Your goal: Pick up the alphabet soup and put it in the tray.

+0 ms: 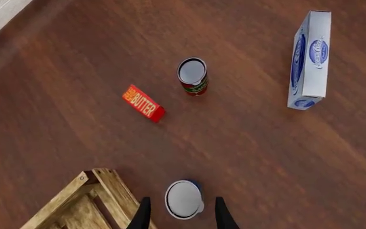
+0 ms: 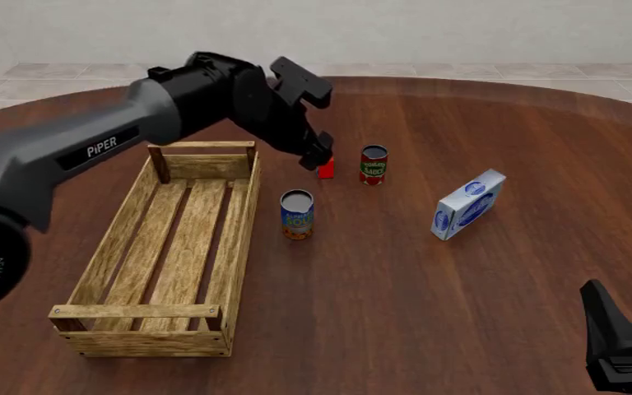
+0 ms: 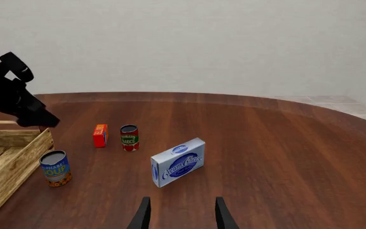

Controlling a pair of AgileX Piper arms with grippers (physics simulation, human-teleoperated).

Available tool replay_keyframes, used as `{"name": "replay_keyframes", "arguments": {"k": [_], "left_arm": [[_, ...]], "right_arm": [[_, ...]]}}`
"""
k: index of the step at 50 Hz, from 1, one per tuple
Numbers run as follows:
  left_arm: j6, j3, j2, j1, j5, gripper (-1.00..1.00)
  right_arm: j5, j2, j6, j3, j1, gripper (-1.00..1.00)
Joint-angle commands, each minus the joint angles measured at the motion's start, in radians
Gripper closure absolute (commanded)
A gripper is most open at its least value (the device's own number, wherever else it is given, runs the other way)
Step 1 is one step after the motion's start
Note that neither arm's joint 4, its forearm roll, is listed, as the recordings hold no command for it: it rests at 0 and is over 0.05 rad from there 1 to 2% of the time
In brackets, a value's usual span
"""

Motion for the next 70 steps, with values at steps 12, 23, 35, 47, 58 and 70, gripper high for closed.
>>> {"name": "replay_keyframes", "arguments": {"k": [12, 23, 35, 47, 58, 70], "left_arm": [[-0.024, -0.008, 0.043, 0.005, -0.016, -1.0], [-0.033, 0.0, 0.05, 0.006, -0.023, -1.0], [-0.051, 0.024, 0.054, 0.003, -0.041, -1.0], [-0.059, 0.042, 0.064, 0.008, -0.065, -1.0], [-0.067, 0.05, 0.072, 0.019, -0.073, -1.0], [-0.077, 0.058, 0.077, 0.023, -0.084, -1.0]], "right_arm": [[0.002, -0.004, -0.001, 0.0, -0.001, -1.0], [0.002, -0.004, -0.001, 0.0, -0.001, -1.0], [0.002, -0.004, -0.001, 0.0, -0.001, -1.0], [0.002, -0.004, -0.002, 0.0, -0.001, -1.0], [0.002, -0.004, -0.001, 0.0, -0.001, -1.0], [0.002, -0.004, -0.001, 0.0, -0.001, -1.0]]}}
